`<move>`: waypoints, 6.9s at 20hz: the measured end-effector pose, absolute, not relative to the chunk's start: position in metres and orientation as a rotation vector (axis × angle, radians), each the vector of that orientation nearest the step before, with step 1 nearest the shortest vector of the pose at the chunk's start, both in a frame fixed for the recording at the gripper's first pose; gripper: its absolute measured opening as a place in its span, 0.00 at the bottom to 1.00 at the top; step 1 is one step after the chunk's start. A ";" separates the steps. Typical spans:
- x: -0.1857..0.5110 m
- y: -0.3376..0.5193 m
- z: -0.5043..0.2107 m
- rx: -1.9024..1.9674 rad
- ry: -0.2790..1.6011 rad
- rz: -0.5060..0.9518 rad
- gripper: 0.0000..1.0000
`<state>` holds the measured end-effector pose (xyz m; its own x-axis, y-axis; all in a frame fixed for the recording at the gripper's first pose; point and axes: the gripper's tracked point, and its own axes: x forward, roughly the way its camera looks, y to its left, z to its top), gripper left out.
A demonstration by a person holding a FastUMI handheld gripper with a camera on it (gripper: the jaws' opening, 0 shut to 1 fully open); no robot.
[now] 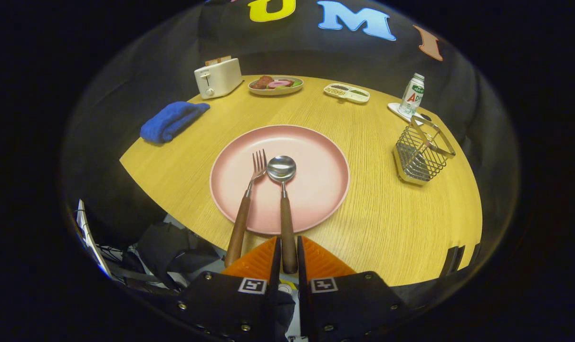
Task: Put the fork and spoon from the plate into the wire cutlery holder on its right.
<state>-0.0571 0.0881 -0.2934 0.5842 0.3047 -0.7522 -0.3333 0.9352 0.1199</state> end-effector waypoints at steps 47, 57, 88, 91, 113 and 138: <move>0.038 -0.108 -0.204 0.412 0.718 -0.008 0.08; 0.062 -0.119 -0.201 0.438 0.709 -0.082 0.14; -0.019 0.126 -0.249 0.196 0.866 0.447 0.16; -0.023 0.135 -0.260 0.164 0.897 0.467 0.16; -0.029 0.156 -0.309 0.056 1.051 0.491 0.06; 0.070 -0.003 -0.214 0.264 0.855 0.229 0.06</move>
